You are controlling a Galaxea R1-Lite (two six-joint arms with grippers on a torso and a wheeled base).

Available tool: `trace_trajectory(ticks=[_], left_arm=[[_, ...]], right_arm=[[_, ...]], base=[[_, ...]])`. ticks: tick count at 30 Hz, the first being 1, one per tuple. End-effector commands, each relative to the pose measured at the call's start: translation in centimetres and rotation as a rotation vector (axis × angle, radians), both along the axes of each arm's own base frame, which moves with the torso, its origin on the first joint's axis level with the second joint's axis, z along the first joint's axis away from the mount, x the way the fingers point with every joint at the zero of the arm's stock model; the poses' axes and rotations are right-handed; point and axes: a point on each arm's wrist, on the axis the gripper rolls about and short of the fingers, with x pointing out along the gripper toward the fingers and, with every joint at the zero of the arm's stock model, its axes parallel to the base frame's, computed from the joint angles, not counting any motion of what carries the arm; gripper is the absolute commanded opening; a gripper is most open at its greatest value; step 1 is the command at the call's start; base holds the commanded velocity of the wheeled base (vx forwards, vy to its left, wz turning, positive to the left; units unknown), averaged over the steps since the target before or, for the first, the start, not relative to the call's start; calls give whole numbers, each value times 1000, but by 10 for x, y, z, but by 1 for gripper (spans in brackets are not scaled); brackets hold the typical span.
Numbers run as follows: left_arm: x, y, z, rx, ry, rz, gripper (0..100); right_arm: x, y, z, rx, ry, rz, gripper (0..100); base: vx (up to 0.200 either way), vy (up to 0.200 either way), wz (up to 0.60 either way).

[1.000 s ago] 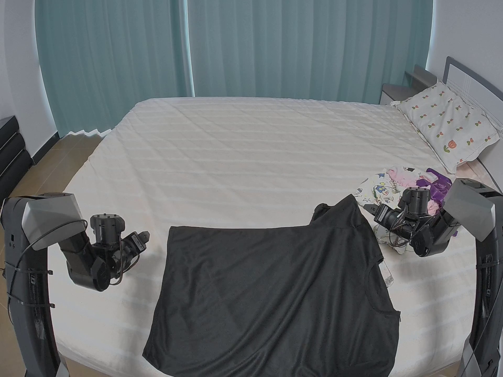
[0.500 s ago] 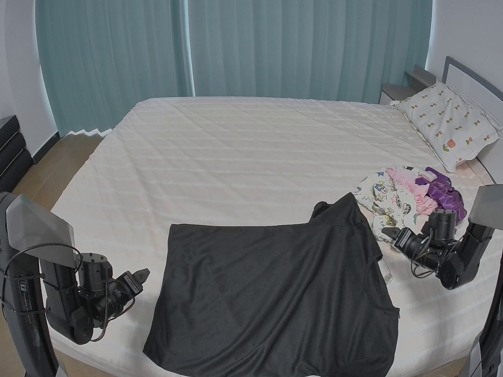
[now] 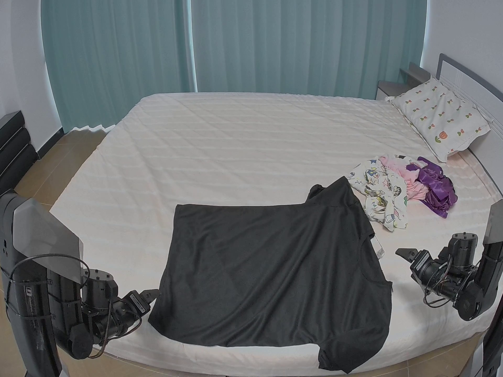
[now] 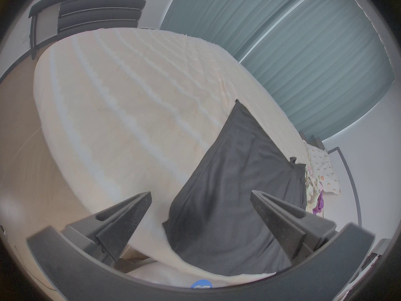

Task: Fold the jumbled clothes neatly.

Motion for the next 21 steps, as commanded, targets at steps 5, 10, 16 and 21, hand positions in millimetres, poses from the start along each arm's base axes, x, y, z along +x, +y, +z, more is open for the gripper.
trace_trajectory(ticks=[5,10,16,21], left_arm=[[-5,-9,-14,15,57,-39,100],[8,-14,-15,7,10,-39,100],[27,-19,-29,21,-18,-1,100],[35,-21,-35,53,-35,5,100]], right_arm=[[-9,1,-14,7,62,4,100],[-12,5,-26,4,84,19,100],[-13,8,-24,16,82,25,100],[-13,8,-25,17,84,26,100]], base=[[-40,0,0],[0,0,0],[0,0,0],[0,0,0]])
